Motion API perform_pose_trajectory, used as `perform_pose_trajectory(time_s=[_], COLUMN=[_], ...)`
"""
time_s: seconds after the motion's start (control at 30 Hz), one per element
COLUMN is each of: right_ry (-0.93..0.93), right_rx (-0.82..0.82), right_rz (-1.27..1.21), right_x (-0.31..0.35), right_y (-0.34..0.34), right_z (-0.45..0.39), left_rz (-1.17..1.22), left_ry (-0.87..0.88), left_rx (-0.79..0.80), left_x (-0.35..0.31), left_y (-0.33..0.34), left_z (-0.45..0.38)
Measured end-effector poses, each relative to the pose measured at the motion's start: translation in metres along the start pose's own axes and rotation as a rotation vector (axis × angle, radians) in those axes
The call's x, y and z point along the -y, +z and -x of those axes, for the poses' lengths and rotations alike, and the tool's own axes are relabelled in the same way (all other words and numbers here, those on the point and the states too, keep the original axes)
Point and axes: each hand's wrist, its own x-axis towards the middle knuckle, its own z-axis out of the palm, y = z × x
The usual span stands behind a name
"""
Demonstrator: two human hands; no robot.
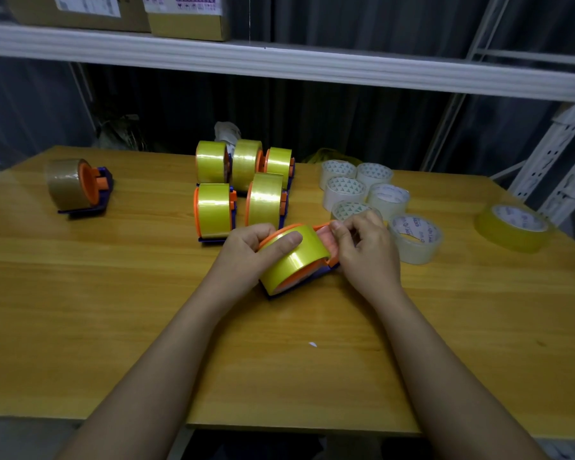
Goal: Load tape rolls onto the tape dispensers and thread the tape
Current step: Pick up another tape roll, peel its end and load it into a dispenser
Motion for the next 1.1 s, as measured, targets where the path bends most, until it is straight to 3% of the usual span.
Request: perform_pose_trajectory(time_s=[0.47, 0.83, 1.1], right_ry=[-0.056, 0.027, 0.025], right_rx=[-0.05, -0.002, -0.042], right_rz=[-0.18, -0.059, -0.118], right_x=[-0.001, -0.01, -0.01], right_y=[-0.008, -0.005, -0.009], right_z=[-0.003, -0.005, -0.005], left_rz=[-0.068, -0.091, -0.042], left_ry=[-0.029, -0.026, 0.011], left_rx=[-0.032, -0.053, -0.026], left_x=[-0.002, 0.0, -0.001], left_y=[-0.008, -0.009, -0.01], left_z=[0.001, 0.0, 0.0])
